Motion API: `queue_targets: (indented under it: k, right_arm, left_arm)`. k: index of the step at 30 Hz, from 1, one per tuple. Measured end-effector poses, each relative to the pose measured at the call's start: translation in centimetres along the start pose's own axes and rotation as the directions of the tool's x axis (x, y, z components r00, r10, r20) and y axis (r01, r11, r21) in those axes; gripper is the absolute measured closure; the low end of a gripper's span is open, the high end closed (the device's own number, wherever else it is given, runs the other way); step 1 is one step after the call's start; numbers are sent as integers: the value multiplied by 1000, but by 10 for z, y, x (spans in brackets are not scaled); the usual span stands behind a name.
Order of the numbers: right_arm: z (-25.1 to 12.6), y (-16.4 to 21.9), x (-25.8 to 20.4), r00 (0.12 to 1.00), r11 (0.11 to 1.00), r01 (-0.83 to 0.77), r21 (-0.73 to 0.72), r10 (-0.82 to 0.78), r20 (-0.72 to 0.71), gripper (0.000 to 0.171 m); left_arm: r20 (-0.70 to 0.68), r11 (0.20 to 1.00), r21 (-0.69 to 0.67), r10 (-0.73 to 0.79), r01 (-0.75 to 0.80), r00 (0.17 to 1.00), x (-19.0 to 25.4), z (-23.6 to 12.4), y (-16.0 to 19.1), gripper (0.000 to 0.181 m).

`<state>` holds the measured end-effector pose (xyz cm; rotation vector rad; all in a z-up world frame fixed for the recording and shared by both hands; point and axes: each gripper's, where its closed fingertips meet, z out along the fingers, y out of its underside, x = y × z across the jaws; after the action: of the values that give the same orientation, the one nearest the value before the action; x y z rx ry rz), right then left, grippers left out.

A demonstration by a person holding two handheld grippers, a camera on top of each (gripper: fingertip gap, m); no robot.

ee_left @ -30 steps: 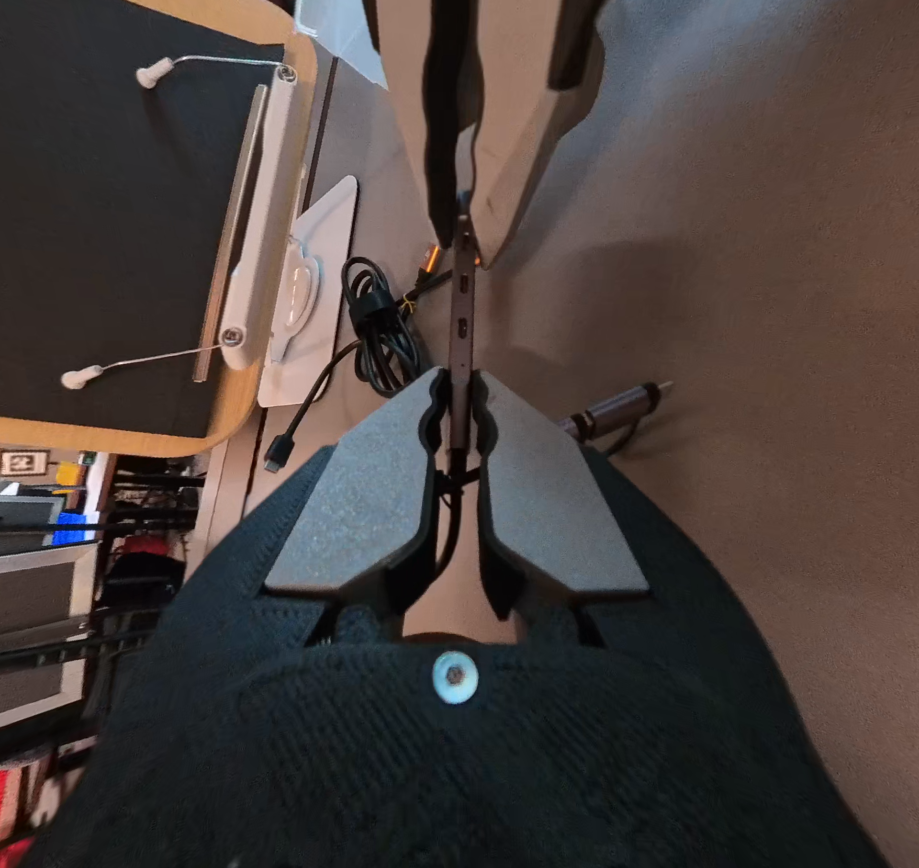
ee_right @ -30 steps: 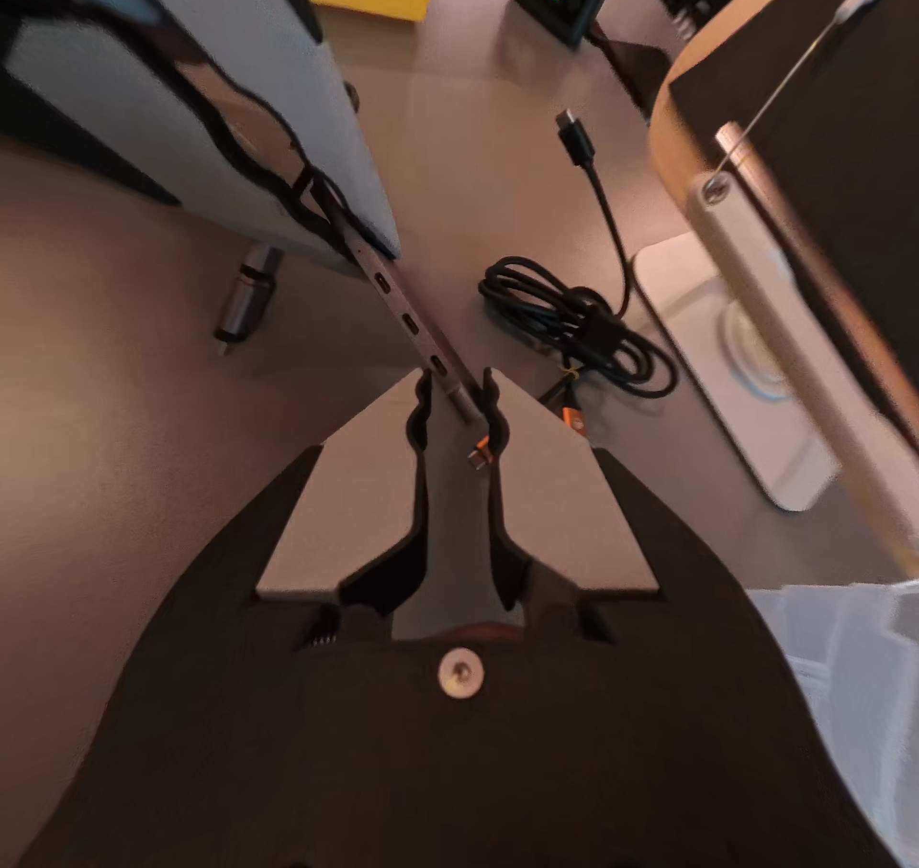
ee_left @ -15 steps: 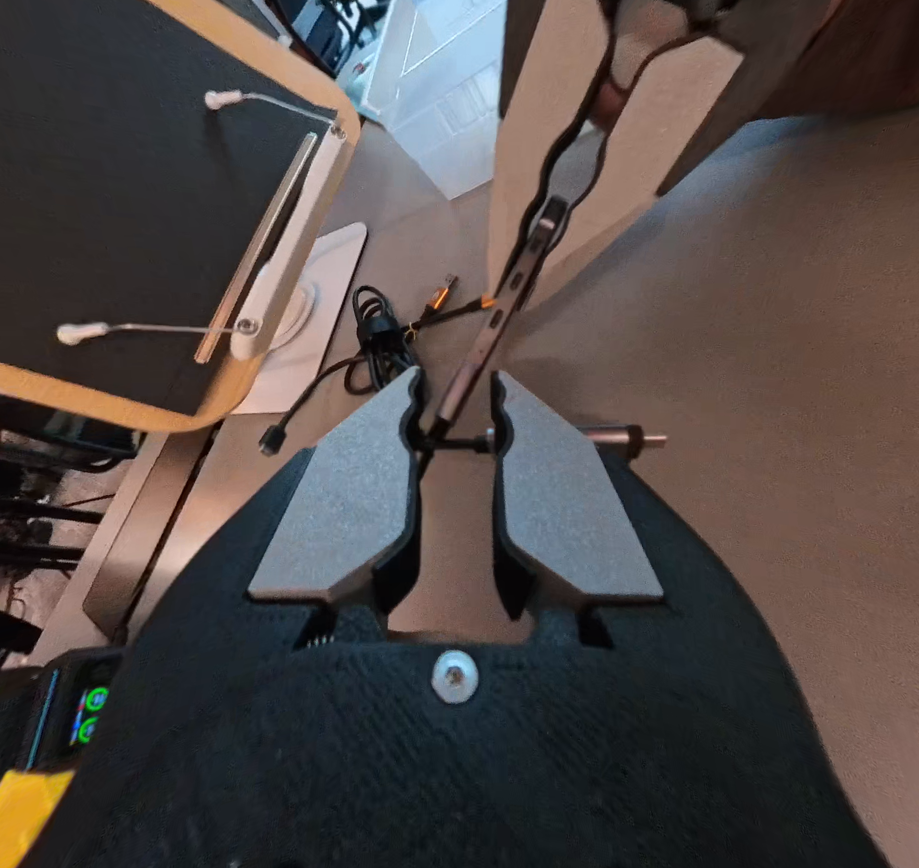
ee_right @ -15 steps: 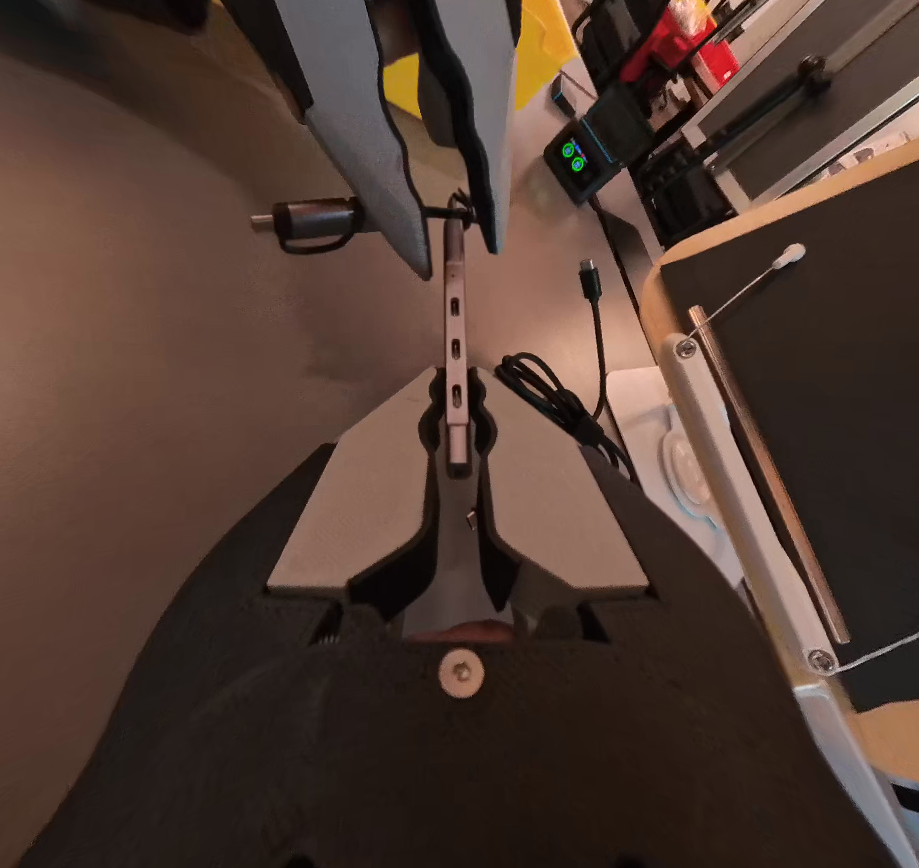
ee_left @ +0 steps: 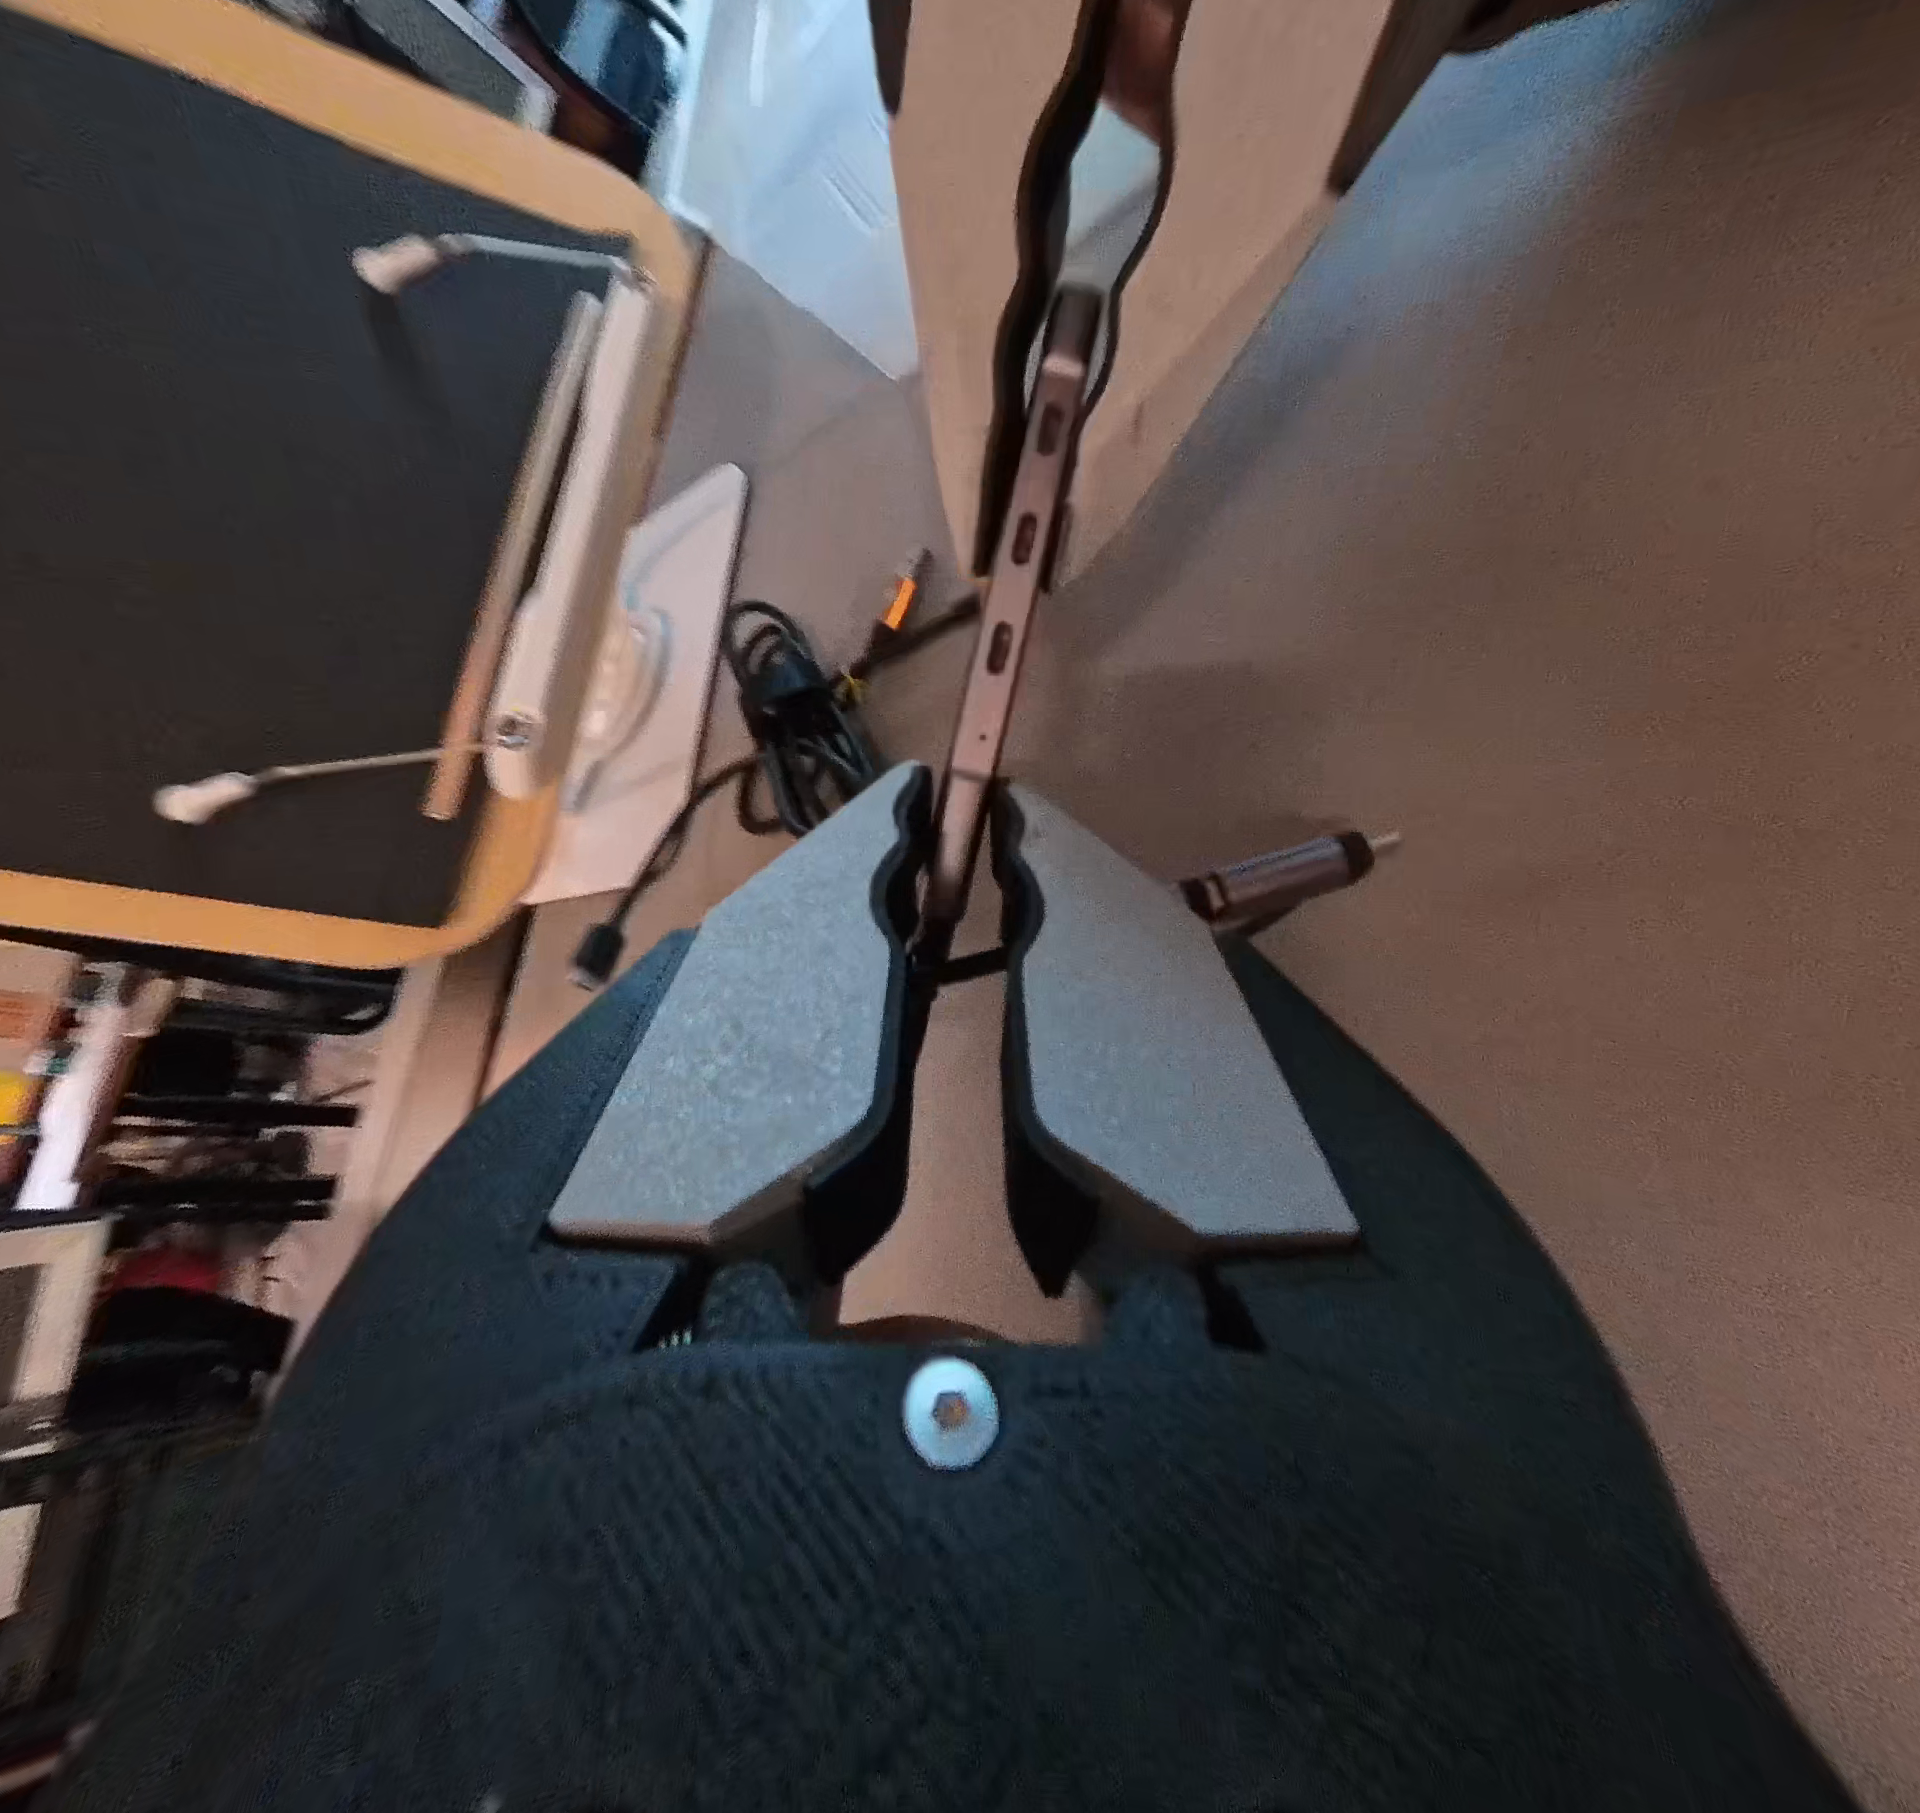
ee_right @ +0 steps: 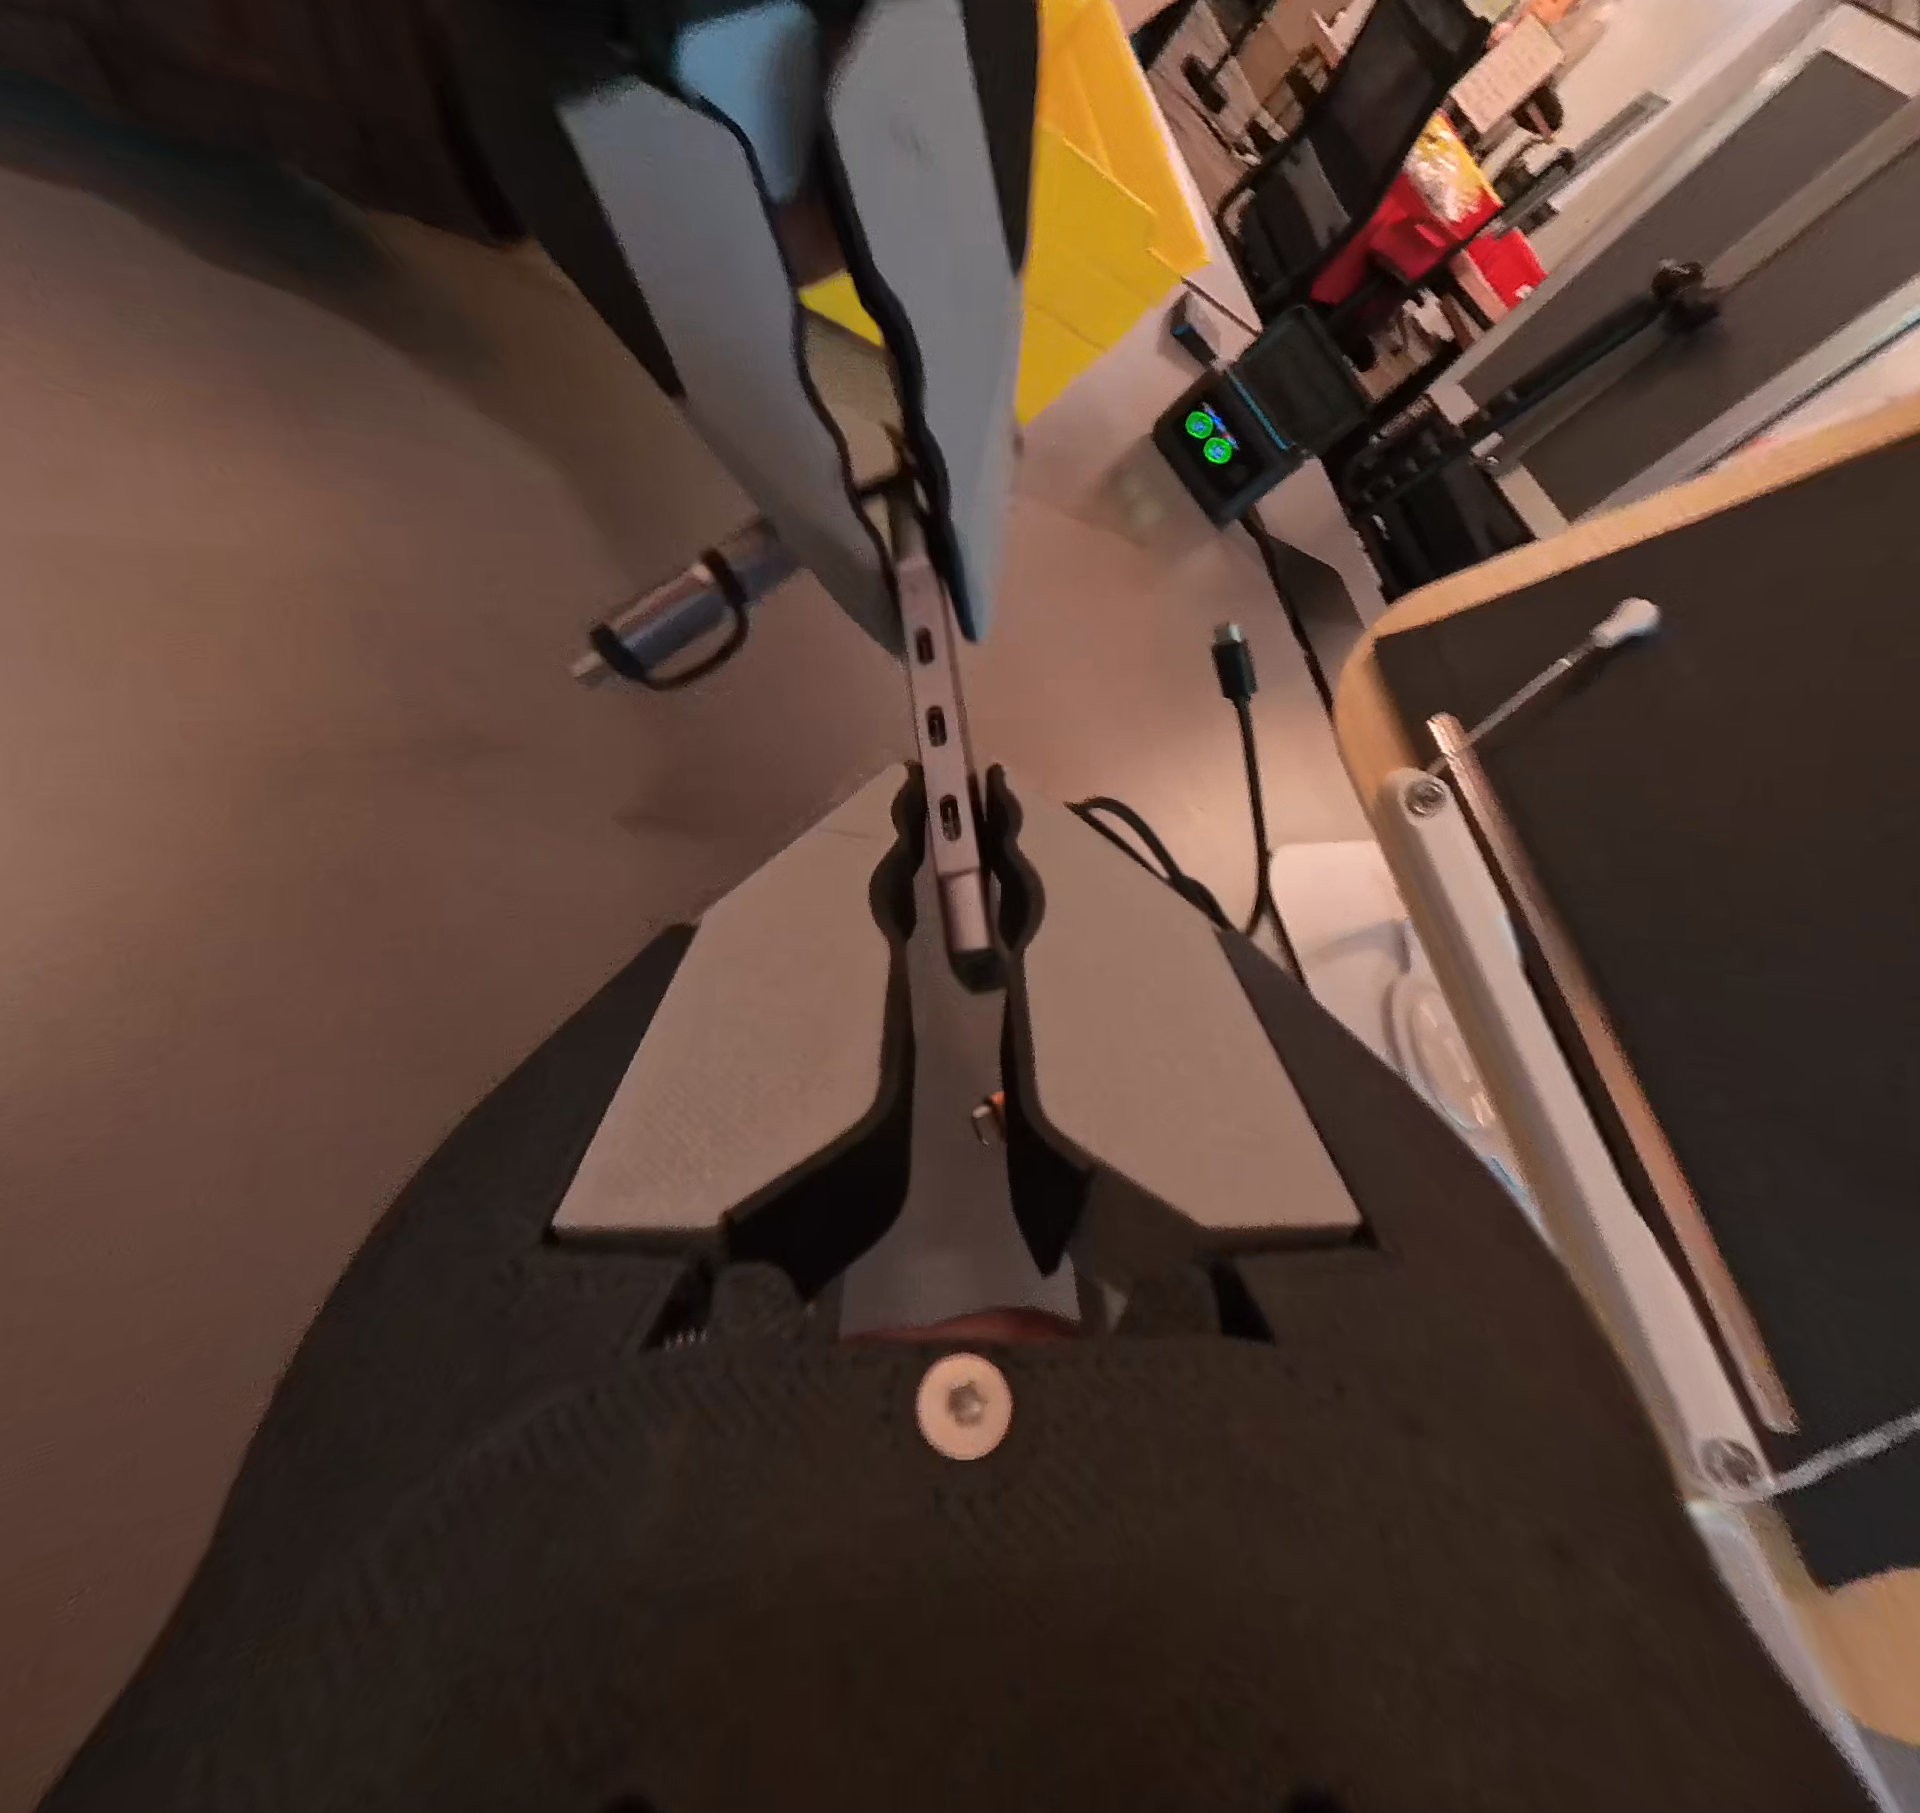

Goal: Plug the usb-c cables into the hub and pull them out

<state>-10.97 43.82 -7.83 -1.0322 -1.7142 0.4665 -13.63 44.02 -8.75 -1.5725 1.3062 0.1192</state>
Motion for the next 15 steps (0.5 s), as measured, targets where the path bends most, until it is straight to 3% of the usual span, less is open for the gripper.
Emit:
queue_targets:
  k: [4, 15]
  right_arm:
    - [-6, 0, 11, 999, 999, -36, 22, 36, -20, 160]
    - [4, 30, 10, 999, 990, -1, -144, -6, -53, 160]
  left_arm:
    - [41, 998, 62, 22, -24, 999, -3, -7, -17, 174]
    - [32, 999, -16, 37, -36, 999, 6, 10, -10, 175]
